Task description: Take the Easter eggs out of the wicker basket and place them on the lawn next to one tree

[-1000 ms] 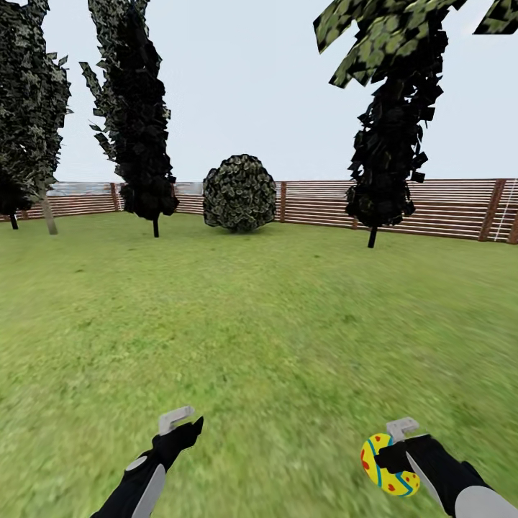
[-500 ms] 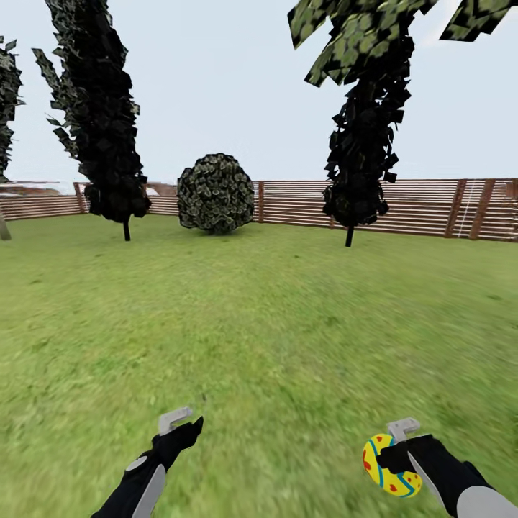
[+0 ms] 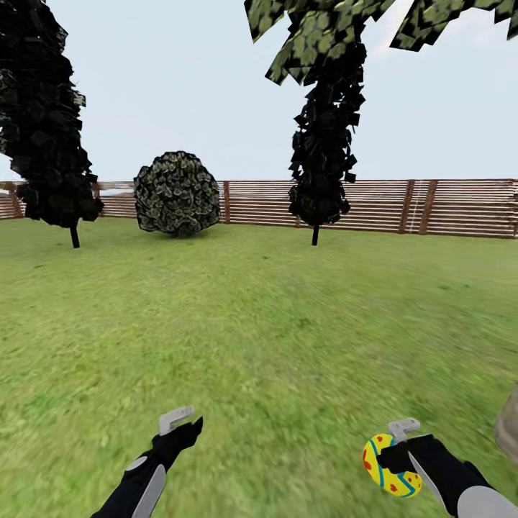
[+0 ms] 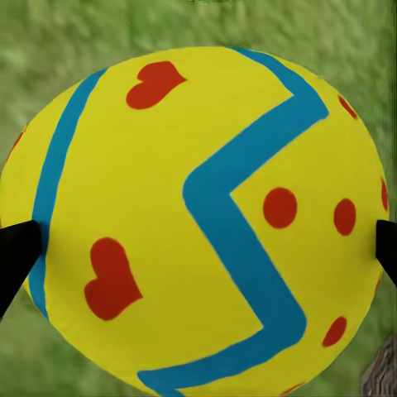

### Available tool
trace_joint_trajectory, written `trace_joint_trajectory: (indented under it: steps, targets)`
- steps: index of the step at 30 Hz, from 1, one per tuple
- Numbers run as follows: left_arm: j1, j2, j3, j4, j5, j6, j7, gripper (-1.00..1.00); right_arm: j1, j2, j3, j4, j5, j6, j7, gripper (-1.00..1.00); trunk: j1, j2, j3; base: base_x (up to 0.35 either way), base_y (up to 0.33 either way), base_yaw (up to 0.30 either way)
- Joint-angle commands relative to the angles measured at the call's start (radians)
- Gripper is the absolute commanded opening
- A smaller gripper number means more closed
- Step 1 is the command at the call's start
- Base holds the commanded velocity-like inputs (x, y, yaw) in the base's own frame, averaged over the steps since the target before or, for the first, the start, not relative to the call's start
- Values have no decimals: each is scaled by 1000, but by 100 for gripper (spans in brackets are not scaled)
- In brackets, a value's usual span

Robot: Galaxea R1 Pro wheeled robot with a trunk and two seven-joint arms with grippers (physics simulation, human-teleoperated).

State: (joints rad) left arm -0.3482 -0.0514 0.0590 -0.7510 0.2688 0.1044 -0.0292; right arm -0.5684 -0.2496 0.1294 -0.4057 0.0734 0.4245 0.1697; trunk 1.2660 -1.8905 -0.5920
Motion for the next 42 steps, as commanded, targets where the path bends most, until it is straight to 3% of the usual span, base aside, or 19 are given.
trace_joint_trajectory:
  steps: [1,19,24,35,42]
  targets:
    - [0,-1,4,-2,10,8,-3,100,-1,0,2,-2,8,5,5,-100,1,-1,-1,338,124,-300]
    - [0,-3,3,-2,9,8,-3,100,-1,-7,1,-2,6,2,4,-100,1,-1,-1,338,84,-288]
    - [0,-7,0,-1,7,12,-2,100,-1,-7,1,-2,6,0,4,-100,1,-1,-1,331,-140,-41]
    - [0,-8,-2,-1,6,13,-2,100,-1,-19,-2,-2,3,3,7,-100,1,-1,5,324,-173,-261]
    - [0,-7,-2,-1,6,11,-2,100,-1,-17,-2,-2,3,1,5,-100,1,-1,5,321,-139,-20]
